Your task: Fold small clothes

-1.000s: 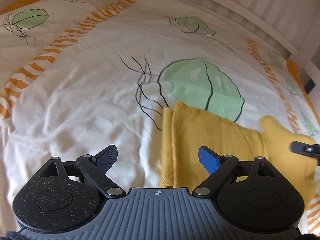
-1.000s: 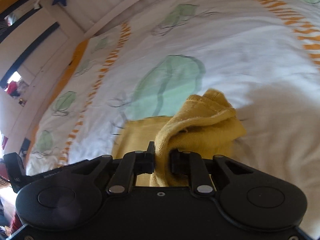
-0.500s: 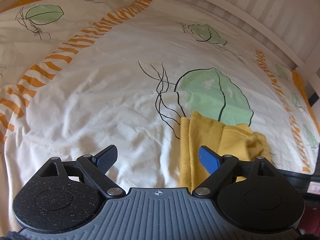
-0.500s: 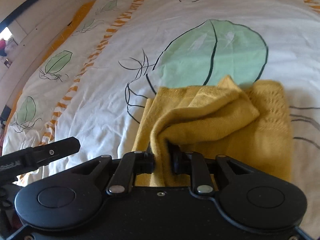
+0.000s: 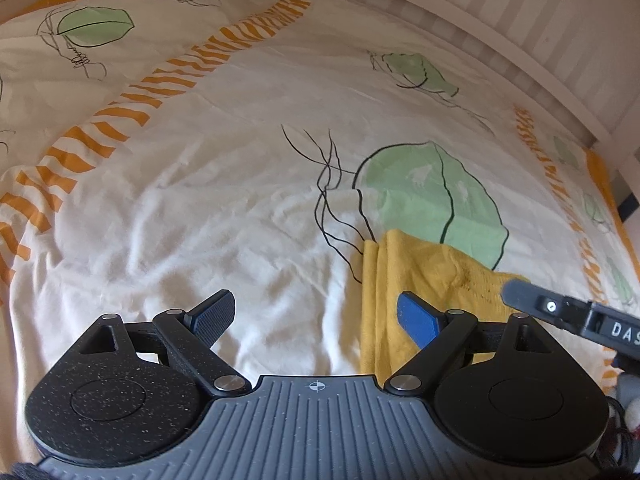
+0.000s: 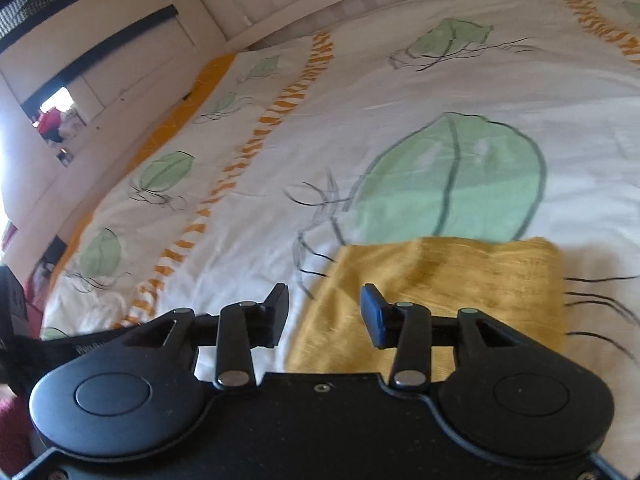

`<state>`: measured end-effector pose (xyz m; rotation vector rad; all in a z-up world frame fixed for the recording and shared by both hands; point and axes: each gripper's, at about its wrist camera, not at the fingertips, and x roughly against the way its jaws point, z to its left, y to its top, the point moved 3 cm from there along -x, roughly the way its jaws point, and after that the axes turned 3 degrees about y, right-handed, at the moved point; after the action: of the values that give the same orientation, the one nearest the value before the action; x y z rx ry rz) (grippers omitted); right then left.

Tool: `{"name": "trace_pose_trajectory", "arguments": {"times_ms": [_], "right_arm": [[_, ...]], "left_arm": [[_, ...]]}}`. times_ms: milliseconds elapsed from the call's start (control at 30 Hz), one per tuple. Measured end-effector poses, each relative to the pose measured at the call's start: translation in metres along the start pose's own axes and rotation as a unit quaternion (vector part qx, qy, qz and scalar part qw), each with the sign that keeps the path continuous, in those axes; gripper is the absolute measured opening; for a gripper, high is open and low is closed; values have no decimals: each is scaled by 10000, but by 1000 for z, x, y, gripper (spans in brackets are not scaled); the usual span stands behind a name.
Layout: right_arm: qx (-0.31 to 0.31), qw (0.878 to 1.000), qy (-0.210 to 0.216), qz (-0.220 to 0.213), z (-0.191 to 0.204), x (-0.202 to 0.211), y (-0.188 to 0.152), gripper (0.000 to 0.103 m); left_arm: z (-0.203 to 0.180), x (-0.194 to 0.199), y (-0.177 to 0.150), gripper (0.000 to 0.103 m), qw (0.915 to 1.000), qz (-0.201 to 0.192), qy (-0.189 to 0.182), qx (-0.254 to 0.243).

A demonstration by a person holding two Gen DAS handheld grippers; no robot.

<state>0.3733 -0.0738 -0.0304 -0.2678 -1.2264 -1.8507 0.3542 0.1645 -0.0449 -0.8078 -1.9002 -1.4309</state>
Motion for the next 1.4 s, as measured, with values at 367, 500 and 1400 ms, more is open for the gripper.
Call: {"name": "trace_pose_trajectory", "arguments": {"times_ms": [367,500,1400], "right_arm": [[362,9958,-841,-27,-25,6,-30,64],[977,9890,-1107,42,-9,-13,-44,66],[118,9971,-589,-459,-82,26,-39,102]], "left_arm": [[-15,-11,-11,88,9996,178,-111,-183],[-22,-16,-17,88,9992,234,-106,-312],[-32,-21,-52,88,9953,663,-559,-424]]}}
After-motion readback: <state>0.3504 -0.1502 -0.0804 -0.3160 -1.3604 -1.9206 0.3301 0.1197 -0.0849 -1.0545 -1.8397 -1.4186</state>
